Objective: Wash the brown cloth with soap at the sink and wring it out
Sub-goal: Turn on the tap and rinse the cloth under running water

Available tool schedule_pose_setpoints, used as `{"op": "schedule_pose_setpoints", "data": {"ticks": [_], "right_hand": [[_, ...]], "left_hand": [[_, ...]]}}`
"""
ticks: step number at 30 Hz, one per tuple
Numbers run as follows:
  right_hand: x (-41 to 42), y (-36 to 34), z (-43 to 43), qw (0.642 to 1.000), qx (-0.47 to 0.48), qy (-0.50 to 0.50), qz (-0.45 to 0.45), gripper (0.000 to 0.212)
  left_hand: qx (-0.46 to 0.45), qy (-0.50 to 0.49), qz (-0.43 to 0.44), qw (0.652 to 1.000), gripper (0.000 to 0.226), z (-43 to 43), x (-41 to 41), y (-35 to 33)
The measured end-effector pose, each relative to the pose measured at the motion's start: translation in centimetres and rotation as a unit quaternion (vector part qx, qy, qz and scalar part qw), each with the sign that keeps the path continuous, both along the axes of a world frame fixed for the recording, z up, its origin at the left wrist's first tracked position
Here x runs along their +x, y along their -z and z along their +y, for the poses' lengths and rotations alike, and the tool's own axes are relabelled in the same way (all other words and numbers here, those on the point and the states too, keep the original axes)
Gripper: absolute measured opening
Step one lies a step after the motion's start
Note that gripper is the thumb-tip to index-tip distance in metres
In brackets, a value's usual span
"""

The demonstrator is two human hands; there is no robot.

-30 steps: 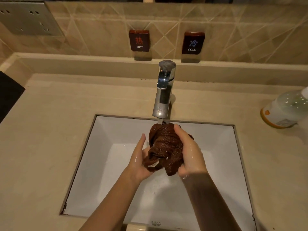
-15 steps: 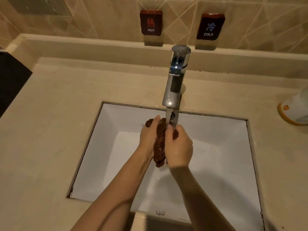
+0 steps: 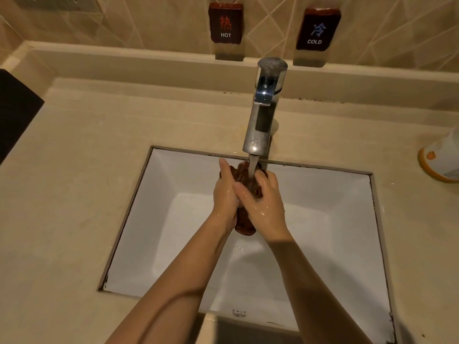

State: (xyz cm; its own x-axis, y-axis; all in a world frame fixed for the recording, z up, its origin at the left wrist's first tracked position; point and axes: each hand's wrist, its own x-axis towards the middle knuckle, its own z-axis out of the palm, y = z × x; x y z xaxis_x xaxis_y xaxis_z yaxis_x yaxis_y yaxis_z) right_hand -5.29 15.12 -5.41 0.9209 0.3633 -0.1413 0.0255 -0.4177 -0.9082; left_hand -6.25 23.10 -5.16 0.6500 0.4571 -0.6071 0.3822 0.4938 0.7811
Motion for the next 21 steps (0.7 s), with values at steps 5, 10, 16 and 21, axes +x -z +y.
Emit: {"op": "schedule_pose_setpoints", "data": {"ticks": [5,10,16,21], "right_hand": [[0.8,0.1,1.0,0.995,0.024,0.1,-0.013,0.023],[0.7,0.6,1.6,0.99,0.014,0.142,0.017,0.024],[1.7,0.2,1.3,0.991,-0.029,0.127,0.029,0.027],[2.7,-0.7,1.3,0.992,-0.04,0.111,0.039,0.024]], "left_hand": [[0.063,-0.015,-0.004,0.998,0.05,-0.1,0.4,-0.1],[0.096,-0.036,0.007,0.995,0.041,-0.1,0.3,0.0],[0.147,-0.015,-0.014,0.989,0.044,0.2,0.3,0.2],[0.196,0.026,-0.049,0.979,0.038,0.5,0.4,0.0]]}}
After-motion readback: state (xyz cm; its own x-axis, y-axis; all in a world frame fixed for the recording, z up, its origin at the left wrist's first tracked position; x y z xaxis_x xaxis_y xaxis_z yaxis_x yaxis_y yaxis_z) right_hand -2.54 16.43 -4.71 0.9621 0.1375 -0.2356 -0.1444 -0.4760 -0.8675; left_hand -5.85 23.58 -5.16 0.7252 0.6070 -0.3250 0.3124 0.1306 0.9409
